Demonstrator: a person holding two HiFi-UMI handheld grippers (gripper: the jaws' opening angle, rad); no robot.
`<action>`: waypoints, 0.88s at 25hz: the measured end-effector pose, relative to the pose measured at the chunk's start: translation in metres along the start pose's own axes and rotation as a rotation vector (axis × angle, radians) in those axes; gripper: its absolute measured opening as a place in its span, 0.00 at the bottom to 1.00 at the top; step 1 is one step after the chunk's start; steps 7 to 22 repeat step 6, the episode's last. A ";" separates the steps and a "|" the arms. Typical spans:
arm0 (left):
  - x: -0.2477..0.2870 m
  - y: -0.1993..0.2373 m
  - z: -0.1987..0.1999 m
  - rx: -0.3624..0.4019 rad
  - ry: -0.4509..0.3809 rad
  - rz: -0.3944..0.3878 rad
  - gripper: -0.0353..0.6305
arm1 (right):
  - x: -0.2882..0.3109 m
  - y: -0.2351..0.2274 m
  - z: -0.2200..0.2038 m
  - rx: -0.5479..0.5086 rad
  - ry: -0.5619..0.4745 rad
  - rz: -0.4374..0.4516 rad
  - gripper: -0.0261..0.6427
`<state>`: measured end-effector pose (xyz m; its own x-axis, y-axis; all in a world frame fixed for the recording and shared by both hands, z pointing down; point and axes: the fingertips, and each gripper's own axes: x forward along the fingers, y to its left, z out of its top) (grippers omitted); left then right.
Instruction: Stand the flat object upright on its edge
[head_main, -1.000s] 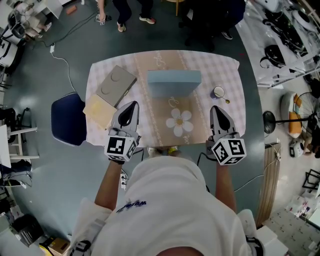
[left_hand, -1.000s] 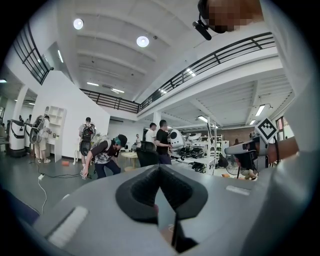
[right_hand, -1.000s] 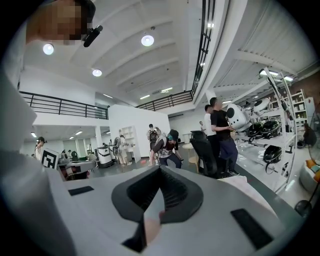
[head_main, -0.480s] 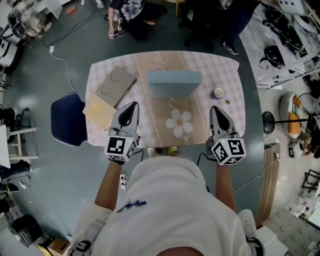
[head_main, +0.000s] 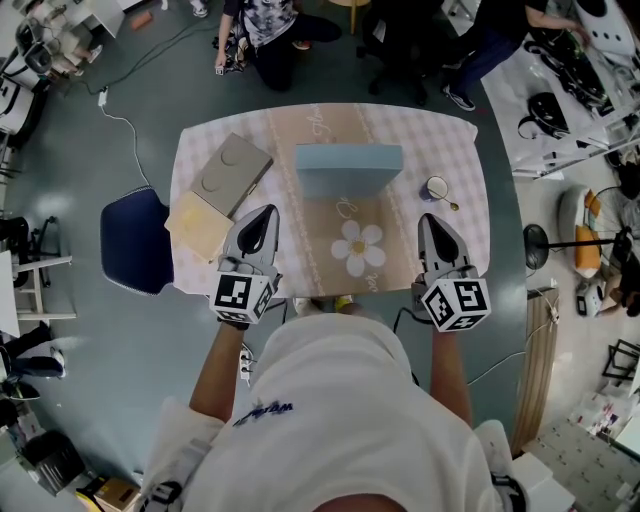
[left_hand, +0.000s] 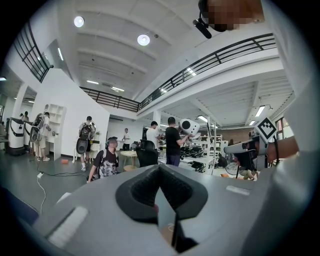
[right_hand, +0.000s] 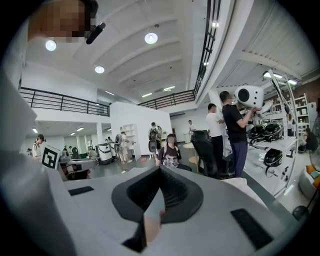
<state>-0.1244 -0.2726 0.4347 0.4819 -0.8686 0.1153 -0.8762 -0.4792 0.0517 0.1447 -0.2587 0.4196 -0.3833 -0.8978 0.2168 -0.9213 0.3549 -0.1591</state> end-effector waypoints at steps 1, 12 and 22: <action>0.000 0.000 0.000 0.002 0.001 0.000 0.06 | 0.000 0.000 0.000 -0.002 0.001 -0.001 0.04; -0.003 -0.003 -0.006 -0.004 0.017 -0.006 0.06 | -0.004 0.000 -0.007 0.003 0.016 -0.008 0.04; -0.003 -0.003 -0.006 -0.004 0.017 -0.006 0.06 | -0.004 0.000 -0.007 0.003 0.016 -0.008 0.04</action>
